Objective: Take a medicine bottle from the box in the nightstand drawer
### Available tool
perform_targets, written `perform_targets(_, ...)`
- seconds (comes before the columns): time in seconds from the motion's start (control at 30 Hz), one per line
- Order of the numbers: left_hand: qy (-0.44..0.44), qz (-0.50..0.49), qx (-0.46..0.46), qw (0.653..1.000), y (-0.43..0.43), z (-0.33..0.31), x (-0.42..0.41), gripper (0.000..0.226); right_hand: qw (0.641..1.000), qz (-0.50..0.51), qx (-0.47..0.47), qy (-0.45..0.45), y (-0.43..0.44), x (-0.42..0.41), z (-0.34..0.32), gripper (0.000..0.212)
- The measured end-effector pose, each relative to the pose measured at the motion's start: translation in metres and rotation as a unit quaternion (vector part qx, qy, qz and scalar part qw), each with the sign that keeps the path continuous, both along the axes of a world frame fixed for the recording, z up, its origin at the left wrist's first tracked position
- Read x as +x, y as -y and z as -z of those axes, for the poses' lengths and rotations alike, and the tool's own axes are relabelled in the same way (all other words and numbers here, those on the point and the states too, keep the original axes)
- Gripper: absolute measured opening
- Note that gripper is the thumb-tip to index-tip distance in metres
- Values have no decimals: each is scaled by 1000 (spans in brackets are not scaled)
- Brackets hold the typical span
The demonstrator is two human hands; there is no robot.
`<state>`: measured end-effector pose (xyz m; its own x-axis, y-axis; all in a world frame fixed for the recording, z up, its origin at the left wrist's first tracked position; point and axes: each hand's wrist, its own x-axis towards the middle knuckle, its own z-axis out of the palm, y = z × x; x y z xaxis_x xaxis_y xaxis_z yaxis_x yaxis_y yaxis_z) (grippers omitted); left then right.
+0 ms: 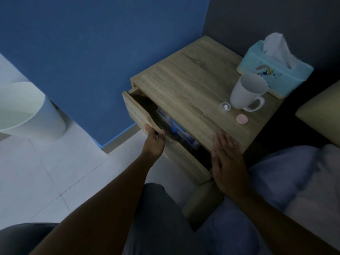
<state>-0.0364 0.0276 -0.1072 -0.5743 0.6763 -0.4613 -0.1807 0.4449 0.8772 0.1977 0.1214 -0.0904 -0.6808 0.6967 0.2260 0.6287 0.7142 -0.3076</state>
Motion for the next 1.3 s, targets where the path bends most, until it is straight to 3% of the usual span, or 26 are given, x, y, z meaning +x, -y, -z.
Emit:
perform_targets(0.3,3,-10,27,1000,-43,-3,11,77,999,17,49,-11,2,-1,6,50)
perform_targets(0.77,-6,50,-16,999,-51,-13,6,79,995,25,82,41,7,-4,1,51)
perform_targets(1.03,-107,147,-82,980,-16,-40,10,54,997,18,54,59,9,-3,-8,51)
perform_targets(1.3,-220,210,-101,947,17,-105,24,58,988,-4,-47,146,9,-8,-38,62)
